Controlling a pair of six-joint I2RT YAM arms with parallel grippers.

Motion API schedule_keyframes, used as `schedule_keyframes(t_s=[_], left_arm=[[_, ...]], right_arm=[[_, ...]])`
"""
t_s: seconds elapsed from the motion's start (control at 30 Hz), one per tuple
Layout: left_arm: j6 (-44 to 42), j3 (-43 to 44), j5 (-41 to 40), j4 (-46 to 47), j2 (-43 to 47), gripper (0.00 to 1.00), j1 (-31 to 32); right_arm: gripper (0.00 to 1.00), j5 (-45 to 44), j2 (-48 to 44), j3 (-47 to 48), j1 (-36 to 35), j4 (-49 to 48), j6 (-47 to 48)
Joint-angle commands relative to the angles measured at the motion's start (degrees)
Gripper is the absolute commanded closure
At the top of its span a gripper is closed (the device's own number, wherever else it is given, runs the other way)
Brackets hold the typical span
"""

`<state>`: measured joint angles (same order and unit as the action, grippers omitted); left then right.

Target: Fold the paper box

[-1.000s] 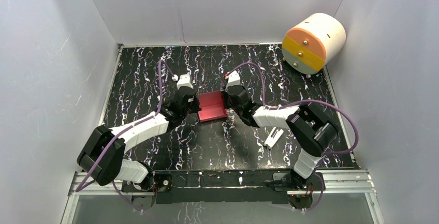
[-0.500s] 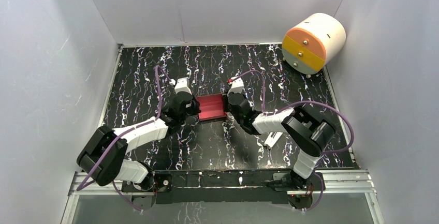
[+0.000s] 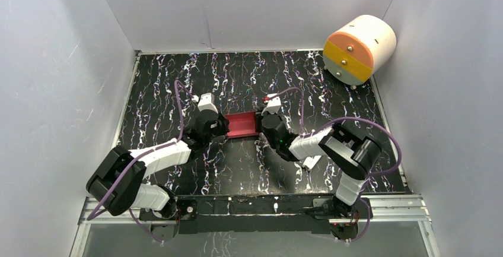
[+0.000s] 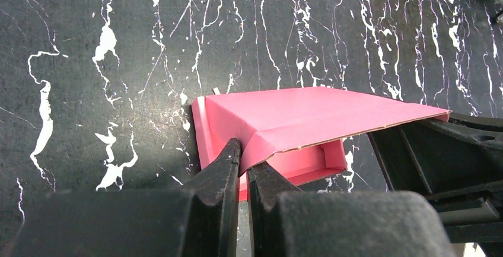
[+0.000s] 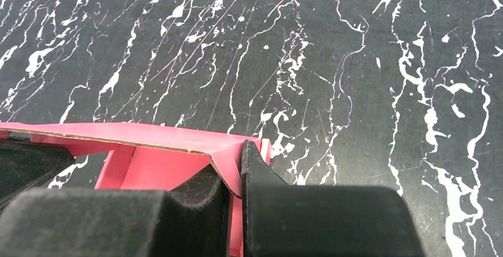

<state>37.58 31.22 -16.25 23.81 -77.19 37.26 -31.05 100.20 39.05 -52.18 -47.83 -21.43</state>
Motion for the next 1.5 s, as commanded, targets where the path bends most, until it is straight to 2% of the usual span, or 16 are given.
schedule_keyframes(t_s=[0.0, 0.43, 0.6, 0.8, 0.97, 1.13, 1.37, 1.47], left_arm=[[1.2, -3.4, 3.3, -4.2, 0.3, 0.96, 0.6], [2.3, -8.2, 3.5, -0.7, -1.2, 0.95, 0.6], [2.9, -8.9, 3.7, -1.5, 1.1, 0.92, 0.6], [3.6, -8.9, 3.5, -8.0, 10.2, 0.68, 0.6], [4.1, -8.1, 3.0, -14.7, 20.2, 0.53, 0.6], [7.4, -5.8, 1.8, -20.8, 26.4, 0.37, 0.4], [6.5, 0.7, 1.7, -25.1, 26.3, 0.28, -2.0], [5.9, 3.2, 4.2, -27.0, 25.3, 0.28, -6.5]], right_arm=[[0.86, 4.0, -1.0, -3.6, -2.4, -1.6, -4.0], [0.85, 4.3, 0.5, -7.9, -3.0, -8.7, -2.5], [0.86, 3.6, 0.1, -9.3, -3.1, -9.8, -0.2], [0.88, 2.5, 0.6, -9.2, -3.3, -11.2, 4.9], [0.89, 2.2, 0.8, -8.7, -3.3, -11.4, 7.8], [0.9, 1.5, 1.0, -8.1, -3.4, -11.5, 10.4], [0.9, 0.5, 0.7, -7.3, -3.5, -11.6, 14.2], [0.9, 0.3, -0.2, -6.7, -3.5, -10.5, 16.1]])
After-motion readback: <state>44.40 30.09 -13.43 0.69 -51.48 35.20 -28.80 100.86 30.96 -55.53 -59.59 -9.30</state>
